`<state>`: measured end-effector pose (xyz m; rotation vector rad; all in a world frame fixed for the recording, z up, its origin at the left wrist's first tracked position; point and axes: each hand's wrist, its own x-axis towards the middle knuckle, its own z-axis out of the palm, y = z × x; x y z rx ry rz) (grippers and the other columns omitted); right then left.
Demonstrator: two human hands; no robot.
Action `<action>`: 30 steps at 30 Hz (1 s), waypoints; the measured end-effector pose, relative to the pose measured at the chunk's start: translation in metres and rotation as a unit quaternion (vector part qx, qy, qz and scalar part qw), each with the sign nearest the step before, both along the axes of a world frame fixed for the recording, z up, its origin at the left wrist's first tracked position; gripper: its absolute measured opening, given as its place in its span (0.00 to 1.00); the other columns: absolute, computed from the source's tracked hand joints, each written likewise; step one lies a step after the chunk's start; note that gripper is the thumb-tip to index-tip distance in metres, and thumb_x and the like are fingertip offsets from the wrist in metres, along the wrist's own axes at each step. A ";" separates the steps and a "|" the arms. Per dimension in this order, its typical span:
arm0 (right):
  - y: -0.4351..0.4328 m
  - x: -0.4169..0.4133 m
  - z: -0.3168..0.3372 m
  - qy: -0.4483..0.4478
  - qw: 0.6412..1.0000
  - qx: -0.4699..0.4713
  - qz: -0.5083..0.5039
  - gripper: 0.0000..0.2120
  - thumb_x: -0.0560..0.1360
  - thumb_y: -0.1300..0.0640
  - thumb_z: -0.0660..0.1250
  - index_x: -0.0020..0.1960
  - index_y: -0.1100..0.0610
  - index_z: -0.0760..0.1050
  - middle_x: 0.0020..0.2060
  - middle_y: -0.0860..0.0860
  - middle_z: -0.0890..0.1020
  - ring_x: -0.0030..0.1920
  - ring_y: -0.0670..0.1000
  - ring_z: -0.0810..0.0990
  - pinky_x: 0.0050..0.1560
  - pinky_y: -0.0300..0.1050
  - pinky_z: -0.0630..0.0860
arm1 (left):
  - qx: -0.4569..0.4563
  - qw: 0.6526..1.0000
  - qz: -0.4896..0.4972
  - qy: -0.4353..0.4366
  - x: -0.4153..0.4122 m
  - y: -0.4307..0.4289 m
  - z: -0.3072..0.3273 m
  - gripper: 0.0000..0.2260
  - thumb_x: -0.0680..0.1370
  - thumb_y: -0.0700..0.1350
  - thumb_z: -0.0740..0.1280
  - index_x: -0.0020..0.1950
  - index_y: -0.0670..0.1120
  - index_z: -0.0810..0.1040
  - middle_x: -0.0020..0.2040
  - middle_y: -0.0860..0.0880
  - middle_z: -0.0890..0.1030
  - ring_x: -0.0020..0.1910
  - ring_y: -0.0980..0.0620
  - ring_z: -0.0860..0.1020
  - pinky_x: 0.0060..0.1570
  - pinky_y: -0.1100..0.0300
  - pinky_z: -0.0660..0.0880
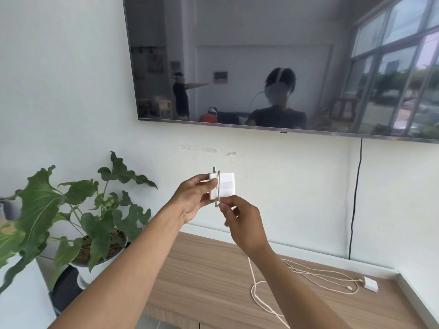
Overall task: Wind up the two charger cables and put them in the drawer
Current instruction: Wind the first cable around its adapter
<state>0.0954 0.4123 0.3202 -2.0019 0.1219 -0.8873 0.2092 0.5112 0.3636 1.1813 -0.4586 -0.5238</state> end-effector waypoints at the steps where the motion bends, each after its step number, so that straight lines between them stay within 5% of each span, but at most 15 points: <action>1: 0.001 -0.001 -0.001 0.000 1.000 0.017 0.007 0.06 0.78 0.58 0.64 0.45 0.54 0.78 0.34 0.46 0.80 0.30 0.48 0.75 0.32 0.30 0.70 | -0.003 1.000 -0.003 0.000 -0.002 0.001 0.000 0.07 0.75 0.38 0.69 0.53 0.43 0.79 0.48 0.41 0.82 0.45 0.42 0.82 0.51 0.51 0.79; 5: -0.005 -0.003 -0.005 0.019 0.991 0.122 0.042 0.06 0.77 0.57 0.68 0.43 0.57 0.80 0.30 0.39 0.79 0.29 0.45 0.75 0.30 0.33 0.69 | -0.026 0.999 -0.024 -0.003 -0.010 0.002 0.000 0.09 0.76 0.38 0.68 0.56 0.41 0.78 0.50 0.41 0.82 0.48 0.42 0.82 0.54 0.51 0.79; 9: -0.017 -0.004 0.000 0.052 0.981 0.160 0.095 0.05 0.75 0.56 0.70 0.41 0.55 0.82 0.34 0.47 0.81 0.29 0.46 0.75 0.28 0.40 0.70 | -0.018 0.998 -0.051 -0.030 -0.014 0.007 0.005 0.08 0.77 0.37 0.66 0.55 0.41 0.78 0.51 0.40 0.81 0.47 0.44 0.82 0.48 0.54 0.81; 16: -0.039 -0.006 0.009 0.160 0.985 -0.025 0.051 0.11 0.77 0.56 0.66 0.37 0.48 0.78 0.29 0.46 0.78 0.25 0.40 0.71 0.31 0.33 0.69 | 0.036 0.990 -0.108 -0.088 -0.021 0.014 0.011 0.13 0.77 0.38 0.66 0.61 0.41 0.77 0.54 0.38 0.81 0.50 0.43 0.81 0.51 0.54 0.81; 22: -0.058 -0.001 0.045 0.291 0.897 -0.333 0.021 0.09 0.77 0.55 0.61 0.43 0.57 0.76 0.38 0.57 0.80 0.38 0.57 0.76 0.41 0.47 0.74 | 0.128 0.971 -0.126 -0.157 -0.025 0.027 0.008 0.12 0.76 0.40 0.68 0.60 0.46 0.79 0.52 0.40 0.83 0.44 0.49 0.84 0.43 0.58 0.81; 25: -0.064 -0.001 0.067 0.281 0.894 -0.348 0.021 0.13 0.78 0.54 0.63 0.34 0.51 0.70 0.29 0.50 0.74 0.34 0.54 0.72 0.37 0.44 0.68 | 0.141 0.967 -0.119 -0.178 -0.027 0.033 0.005 0.09 0.77 0.40 0.68 0.57 0.47 0.80 0.50 0.39 0.83 0.43 0.49 0.83 0.39 0.61 0.80; 30: -0.053 0.002 0.104 0.272 0.915 -0.295 0.030 0.13 0.79 0.48 0.63 0.40 0.52 0.78 0.32 0.47 0.76 0.31 0.48 0.70 0.35 0.43 0.68 | 0.158 0.966 -0.058 -0.198 -0.021 0.034 0.000 0.16 0.76 0.42 0.70 0.62 0.39 0.77 0.43 0.40 0.77 0.36 0.53 0.77 0.40 0.56 0.83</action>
